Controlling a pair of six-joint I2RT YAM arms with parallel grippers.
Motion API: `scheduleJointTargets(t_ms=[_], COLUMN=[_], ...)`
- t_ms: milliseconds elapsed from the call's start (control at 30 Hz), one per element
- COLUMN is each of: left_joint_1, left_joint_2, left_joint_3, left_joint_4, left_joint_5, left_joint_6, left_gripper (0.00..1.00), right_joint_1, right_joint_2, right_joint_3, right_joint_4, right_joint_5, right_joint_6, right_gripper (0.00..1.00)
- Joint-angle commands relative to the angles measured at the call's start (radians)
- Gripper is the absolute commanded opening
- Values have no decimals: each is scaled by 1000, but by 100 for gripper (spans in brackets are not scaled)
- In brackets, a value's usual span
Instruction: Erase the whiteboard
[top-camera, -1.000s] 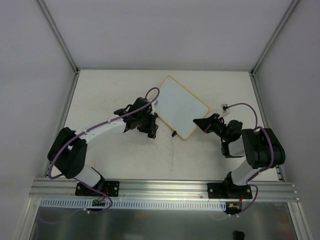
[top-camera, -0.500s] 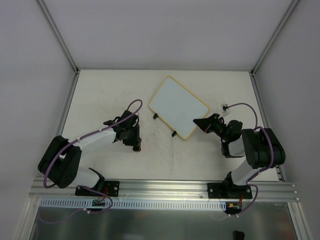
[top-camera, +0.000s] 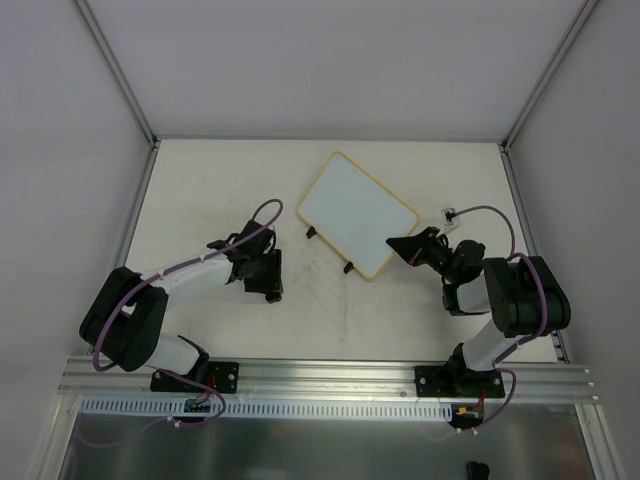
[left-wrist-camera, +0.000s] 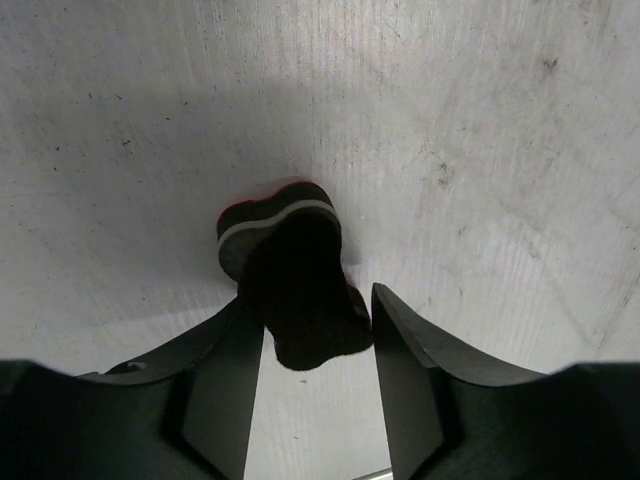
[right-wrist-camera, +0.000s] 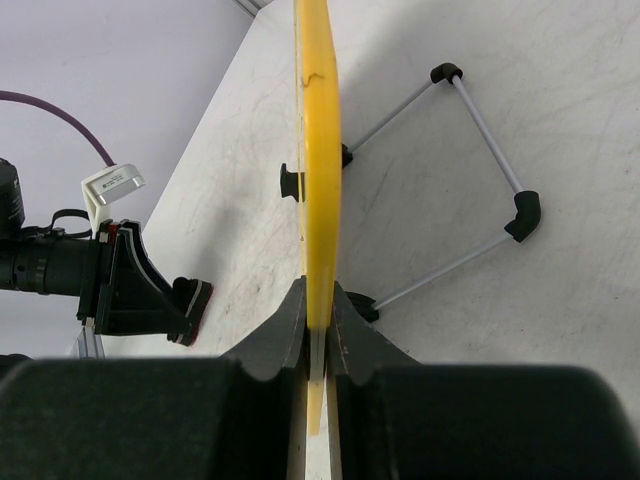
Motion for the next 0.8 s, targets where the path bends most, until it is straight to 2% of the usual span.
scheduleJointTargets(t_ms=[0, 167, 200, 533, 600, 667, 767], left_joint_1=[12, 15, 15, 15, 16, 15, 15], left_joint_2=[-8, -22, -33, -201, -222, -244, -264], left_joint_3=[-6, -10, -12, -61, -72, -78, -84], left_joint_4=[-1, -1, -1, -13, -13, -16, -19], left_joint_5=[4, 2, 1, -47, -50, -52, -58], left_joint_6=[-3, 1, 3, -5, -6, -8, -6], left_gripper=[48, 71, 99, 99, 99, 99, 99], right_joint_1=[16, 17, 16, 14, 14, 13, 11], right_joint_2=[3, 2, 0, 0, 5, 8, 11], right_joint_3=[2, -2, -3, -5, -5, -2, 0], right_joint_4=[125, 123, 125, 123, 123, 123, 123], right_joint_5=[-33, -33, -33, -27, -26, -27, -29], right_joint_6=[-84, -86, -86, -87, -87, -86, -86], right_gripper=[0, 0, 0, 1, 7, 20, 21])
